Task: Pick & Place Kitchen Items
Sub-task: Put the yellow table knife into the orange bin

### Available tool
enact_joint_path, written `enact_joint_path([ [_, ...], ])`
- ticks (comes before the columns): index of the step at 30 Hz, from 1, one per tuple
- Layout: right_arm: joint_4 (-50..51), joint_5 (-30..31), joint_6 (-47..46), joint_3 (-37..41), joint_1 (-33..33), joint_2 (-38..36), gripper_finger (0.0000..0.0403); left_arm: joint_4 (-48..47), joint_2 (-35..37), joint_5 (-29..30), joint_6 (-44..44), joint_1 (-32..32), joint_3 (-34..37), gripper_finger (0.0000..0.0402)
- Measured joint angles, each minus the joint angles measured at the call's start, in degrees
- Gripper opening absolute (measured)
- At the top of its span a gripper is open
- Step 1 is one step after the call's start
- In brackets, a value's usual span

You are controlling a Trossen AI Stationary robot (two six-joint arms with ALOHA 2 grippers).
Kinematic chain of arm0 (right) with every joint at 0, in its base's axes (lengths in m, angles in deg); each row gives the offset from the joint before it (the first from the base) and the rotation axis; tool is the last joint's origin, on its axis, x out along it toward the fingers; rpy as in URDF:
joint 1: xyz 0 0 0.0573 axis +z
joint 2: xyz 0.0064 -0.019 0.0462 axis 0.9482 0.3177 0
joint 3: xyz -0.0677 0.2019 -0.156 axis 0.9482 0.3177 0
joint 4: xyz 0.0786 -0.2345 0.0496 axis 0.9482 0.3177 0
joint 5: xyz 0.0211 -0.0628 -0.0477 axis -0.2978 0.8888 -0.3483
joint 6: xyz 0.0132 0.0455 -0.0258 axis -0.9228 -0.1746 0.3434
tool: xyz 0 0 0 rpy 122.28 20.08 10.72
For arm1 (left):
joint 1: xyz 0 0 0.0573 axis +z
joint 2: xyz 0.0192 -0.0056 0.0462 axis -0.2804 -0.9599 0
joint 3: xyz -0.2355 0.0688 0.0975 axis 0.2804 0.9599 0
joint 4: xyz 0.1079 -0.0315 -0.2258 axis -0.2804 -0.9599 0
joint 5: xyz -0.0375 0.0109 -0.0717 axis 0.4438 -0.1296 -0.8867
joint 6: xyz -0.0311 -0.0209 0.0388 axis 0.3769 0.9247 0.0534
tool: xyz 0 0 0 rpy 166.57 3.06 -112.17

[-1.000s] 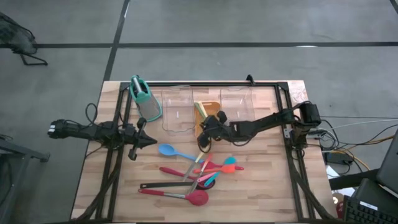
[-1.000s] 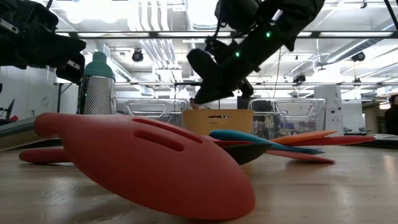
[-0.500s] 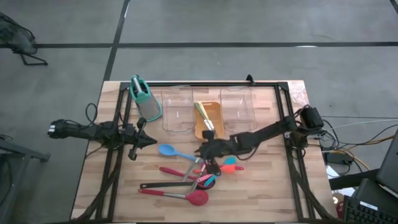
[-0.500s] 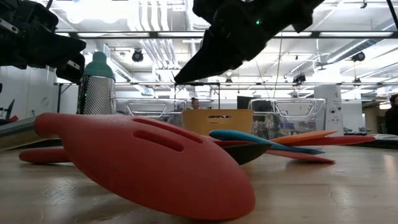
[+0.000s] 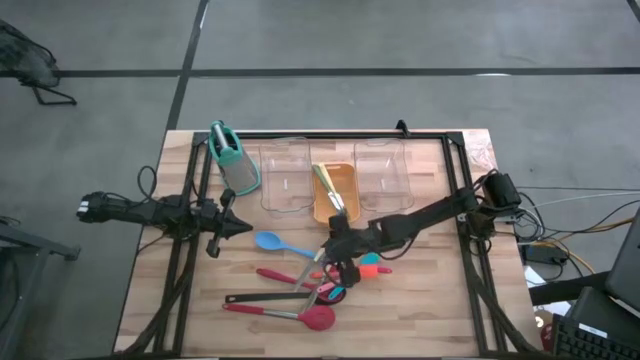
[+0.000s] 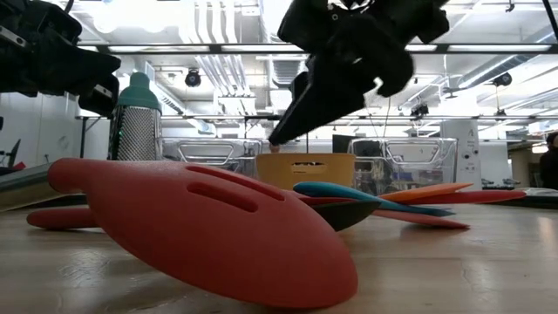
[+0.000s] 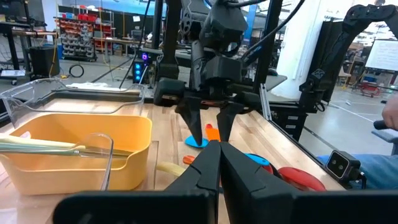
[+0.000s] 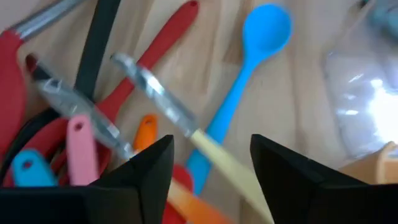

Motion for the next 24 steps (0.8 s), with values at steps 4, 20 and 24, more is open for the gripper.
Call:
enact_joint_path([
  [4,9.3,-0.6,0.2,-5.2,-0.2,2.3,0.0215,0.0,0.0,0.0,0.0,0.0,0.0,0.0012],
  [20,33.5,-0.4,9.9,-27.2,-0.6,15.9,0.0199,-1.0,-0.7,0.0,0.0,0.0,0.0,0.0012],
  [24,38.1,-0.4,11.8,-32.2,-0.7,19.8,0.0210,-1.4,-0.9,0.0,0.0,0.0,0.0,0.0012],
])
